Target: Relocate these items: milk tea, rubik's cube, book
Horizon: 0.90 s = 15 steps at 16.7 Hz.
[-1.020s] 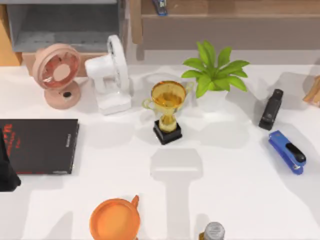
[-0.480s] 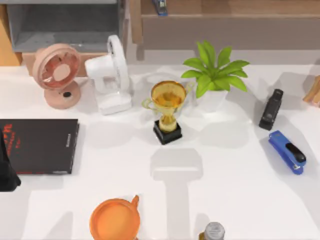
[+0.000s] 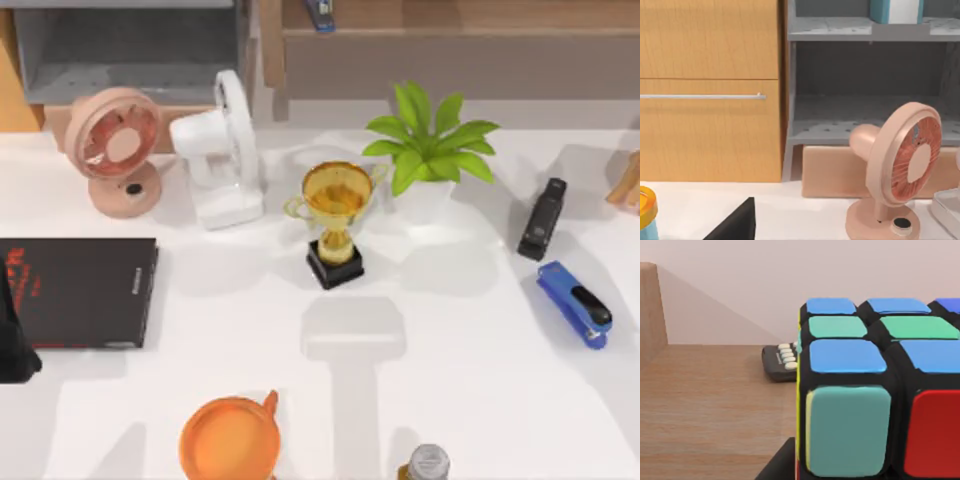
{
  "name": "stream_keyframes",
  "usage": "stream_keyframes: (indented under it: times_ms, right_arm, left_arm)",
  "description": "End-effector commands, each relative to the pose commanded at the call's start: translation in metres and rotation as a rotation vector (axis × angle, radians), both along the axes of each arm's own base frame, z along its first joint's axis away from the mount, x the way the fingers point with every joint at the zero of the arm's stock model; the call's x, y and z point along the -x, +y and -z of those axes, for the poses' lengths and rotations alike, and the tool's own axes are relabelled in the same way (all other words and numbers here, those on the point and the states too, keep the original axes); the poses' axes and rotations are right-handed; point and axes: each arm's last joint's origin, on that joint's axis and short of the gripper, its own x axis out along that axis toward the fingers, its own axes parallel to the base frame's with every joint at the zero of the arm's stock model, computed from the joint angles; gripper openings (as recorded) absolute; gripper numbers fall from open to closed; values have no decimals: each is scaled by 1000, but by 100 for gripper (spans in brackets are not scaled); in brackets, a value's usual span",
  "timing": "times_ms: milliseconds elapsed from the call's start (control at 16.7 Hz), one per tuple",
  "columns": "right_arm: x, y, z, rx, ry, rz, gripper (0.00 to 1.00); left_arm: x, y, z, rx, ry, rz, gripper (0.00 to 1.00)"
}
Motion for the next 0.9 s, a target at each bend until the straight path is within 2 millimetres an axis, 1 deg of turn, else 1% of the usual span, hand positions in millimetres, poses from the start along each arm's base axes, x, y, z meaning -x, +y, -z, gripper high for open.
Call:
stream_keyframes:
  times_ms: [360,420,900]
  right_arm:
    - [0,0,0,0,0,0,98]
    - [0,0,0,0,0,0,100]
    - [1,1,0,0,0,-3,100]
  left_arm:
    - [0,0,0,0,0,0,100]
    - [0,0,0,0,0,0,100]
    - [0,0,0,0,0,0,100]
